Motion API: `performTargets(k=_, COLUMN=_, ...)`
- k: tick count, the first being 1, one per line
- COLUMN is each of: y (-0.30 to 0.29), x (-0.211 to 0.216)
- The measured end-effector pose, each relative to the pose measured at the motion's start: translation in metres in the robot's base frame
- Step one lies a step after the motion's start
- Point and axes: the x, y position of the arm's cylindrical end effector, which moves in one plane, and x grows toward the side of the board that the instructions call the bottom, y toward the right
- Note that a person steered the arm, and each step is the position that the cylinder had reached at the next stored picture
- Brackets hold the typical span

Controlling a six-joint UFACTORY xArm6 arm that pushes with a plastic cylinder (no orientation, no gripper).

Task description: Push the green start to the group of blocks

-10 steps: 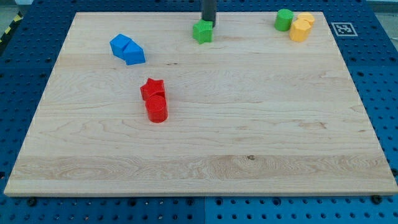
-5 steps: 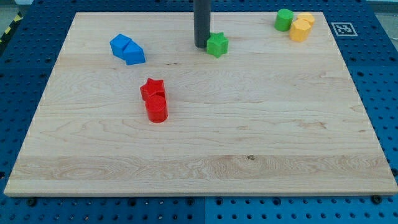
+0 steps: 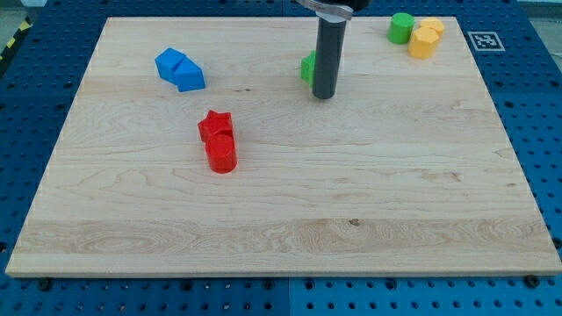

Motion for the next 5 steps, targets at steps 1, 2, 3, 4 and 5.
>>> performTargets(k=1, y=-0.016, x=-0.004)
performTargets(k=2, y=-0.019, x=-0.011)
performTargets(k=3, y=-0.016, x=-0.015)
performTargets(k=4, y=-0.012, x=-0.017)
performTargets(k=5, y=-0.012, x=-0.032)
